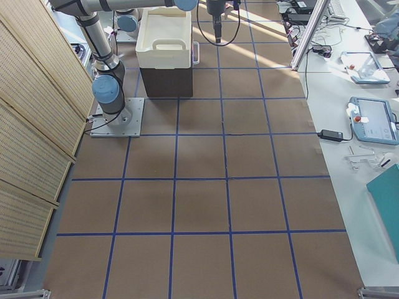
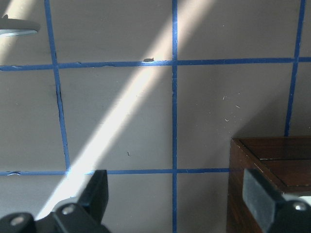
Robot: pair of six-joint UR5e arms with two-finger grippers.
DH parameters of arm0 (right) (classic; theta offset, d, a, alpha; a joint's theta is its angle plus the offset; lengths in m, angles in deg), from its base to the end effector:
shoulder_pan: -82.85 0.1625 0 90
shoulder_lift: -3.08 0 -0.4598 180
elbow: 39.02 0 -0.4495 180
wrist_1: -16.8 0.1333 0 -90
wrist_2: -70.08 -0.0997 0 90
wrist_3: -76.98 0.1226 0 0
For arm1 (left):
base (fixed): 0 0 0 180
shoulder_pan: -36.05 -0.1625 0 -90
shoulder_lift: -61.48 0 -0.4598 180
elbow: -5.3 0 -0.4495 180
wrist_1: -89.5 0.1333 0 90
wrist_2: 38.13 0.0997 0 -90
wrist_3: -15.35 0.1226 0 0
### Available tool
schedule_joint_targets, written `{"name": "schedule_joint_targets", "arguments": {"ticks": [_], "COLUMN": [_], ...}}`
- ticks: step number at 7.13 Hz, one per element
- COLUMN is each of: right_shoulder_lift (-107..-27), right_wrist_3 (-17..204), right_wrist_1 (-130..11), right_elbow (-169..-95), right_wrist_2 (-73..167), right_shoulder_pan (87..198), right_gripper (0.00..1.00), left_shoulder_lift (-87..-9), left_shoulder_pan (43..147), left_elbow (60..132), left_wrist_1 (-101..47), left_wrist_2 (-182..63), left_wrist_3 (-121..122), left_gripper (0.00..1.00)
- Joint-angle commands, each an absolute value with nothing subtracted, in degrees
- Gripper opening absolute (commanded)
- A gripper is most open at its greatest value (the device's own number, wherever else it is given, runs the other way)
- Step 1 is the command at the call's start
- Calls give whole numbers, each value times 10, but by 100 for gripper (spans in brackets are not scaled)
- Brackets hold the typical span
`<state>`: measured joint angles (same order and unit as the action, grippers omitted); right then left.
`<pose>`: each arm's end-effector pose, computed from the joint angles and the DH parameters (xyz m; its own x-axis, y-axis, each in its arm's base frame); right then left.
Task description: Place scissors in drawer with both arms
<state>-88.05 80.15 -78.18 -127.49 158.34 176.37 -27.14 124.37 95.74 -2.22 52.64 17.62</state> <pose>0.1708 -0.5456 0.5349 -0.9992 -0.0106 -0.0374 -0.0056 0.9914 -0.1311 -0.1159 -0.5400 0.5056 -0.9999 0.0105 -0.0129 0.0103 0.9998 0.0141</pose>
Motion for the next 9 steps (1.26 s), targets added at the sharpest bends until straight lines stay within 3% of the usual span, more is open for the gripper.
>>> {"name": "schedule_joint_targets", "arguments": {"ticks": [1, 4, 6, 9], "right_shoulder_lift": [-881, -885, -869, -795], "right_wrist_3": [801, 797, 730, 392], "right_wrist_1": [-773, -754, -755, -753], "right_elbow": [-1275, -1277, -1275, -1267], "right_wrist_2": [1585, 1553, 1463, 1444], "right_shoulder_pan": [1763, 1775, 1794, 1837], "right_gripper": [100, 100, 100, 100], "left_shoulder_lift": [-271, -278, -293, -333], "left_shoulder_pan": [1244, 1239, 1184, 1130], "left_elbow": [957, 957, 957, 953], "left_wrist_1": [-23, -17, -14, 35], "left_wrist_2": [524, 531, 546, 548], "left_wrist_3": [177, 182, 352, 588], "left_gripper": [100, 100, 100, 100]}}
